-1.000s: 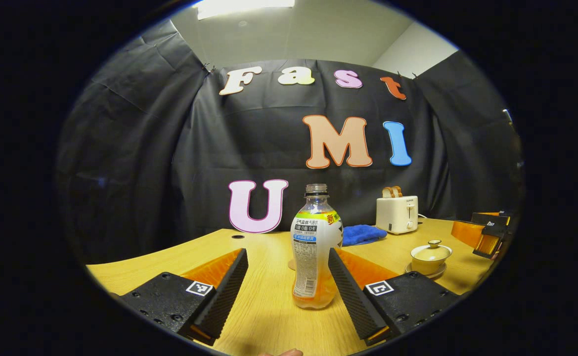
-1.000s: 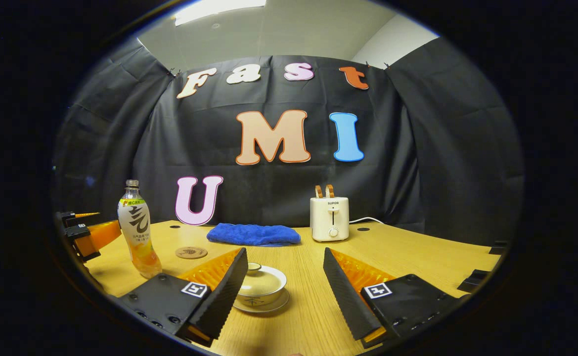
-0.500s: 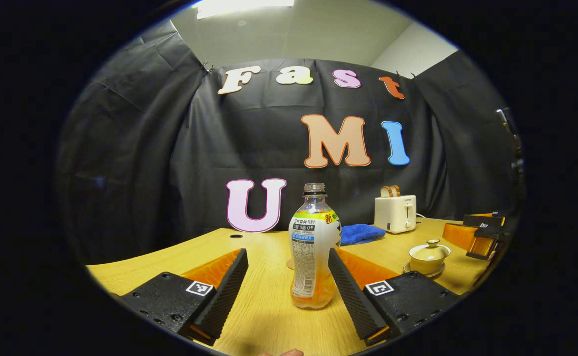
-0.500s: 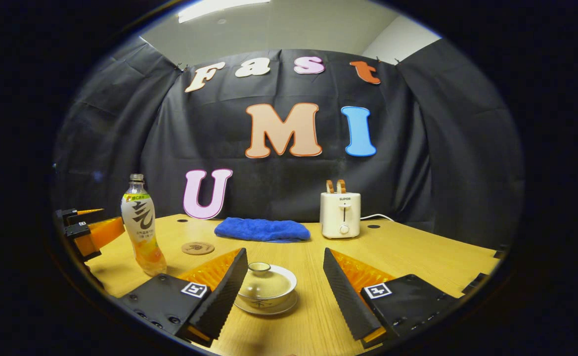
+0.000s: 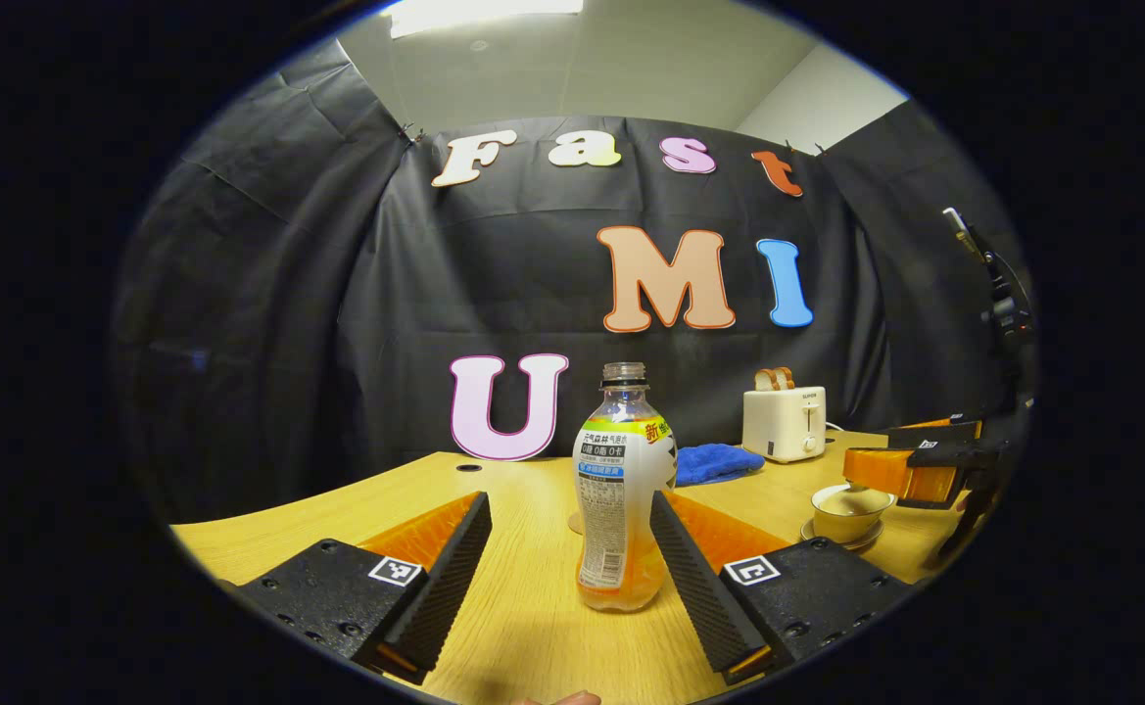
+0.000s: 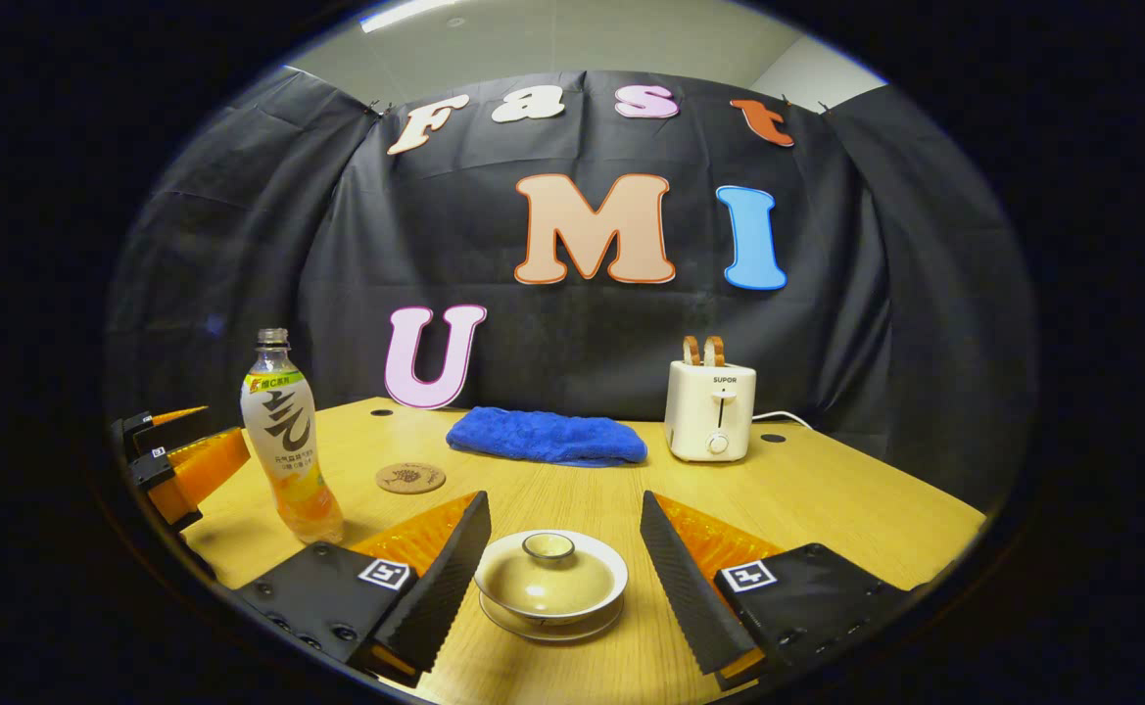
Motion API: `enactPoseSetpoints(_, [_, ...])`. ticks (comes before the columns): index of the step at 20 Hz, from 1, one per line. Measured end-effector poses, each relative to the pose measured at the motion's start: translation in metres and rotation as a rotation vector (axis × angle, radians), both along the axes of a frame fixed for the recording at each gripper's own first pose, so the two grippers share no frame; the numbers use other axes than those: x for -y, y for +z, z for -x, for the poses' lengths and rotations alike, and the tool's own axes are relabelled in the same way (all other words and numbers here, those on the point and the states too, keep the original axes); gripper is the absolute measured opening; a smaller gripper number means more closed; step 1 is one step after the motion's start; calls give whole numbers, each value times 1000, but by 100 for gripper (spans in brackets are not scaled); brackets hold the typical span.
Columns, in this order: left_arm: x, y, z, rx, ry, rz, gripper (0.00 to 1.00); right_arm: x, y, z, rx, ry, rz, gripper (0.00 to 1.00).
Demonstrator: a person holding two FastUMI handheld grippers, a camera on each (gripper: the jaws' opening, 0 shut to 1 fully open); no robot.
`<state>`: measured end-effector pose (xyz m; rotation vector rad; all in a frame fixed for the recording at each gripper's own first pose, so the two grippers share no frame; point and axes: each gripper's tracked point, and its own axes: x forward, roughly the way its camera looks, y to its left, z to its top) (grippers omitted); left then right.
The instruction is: Open the teacup lid with one hand, grasp the water bottle and pour water into the teacup with the other hand; after pouring, place the water bottle on the coaster and then close the teacup lid.
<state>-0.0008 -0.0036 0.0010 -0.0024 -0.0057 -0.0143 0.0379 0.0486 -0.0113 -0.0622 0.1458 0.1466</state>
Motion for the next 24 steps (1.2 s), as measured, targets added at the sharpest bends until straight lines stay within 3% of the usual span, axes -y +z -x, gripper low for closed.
enactPoseSetpoints(7, [0,0,0,-3,0,1,95,-13,-29,-7,-106,43,63,92])
enactPoseSetpoints(10, [0,1,1,1,0,2,95,-18,-36,-6,-132,57,75,67])
enactPoseSetpoints(14, [0,1,0,5,0,3,96,-17,-34,-6,-131,50,76,67])
enactPoseSetpoints(17, [0,0,1,8,0,4,96,-6,-33,-15,-126,21,68,39])
enactPoseSetpoints(18, [0,1,1,11,0,4,96,-8,-33,-13,-128,29,59,34])
enactPoseSetpoints(23, [0,1,1,12,-1,3,96,-9,-31,-12,-120,51,62,34])
enactPoseSetpoints(24, [1,1,1,13,-1,4,96,-7,-32,-13,-119,52,53,25])
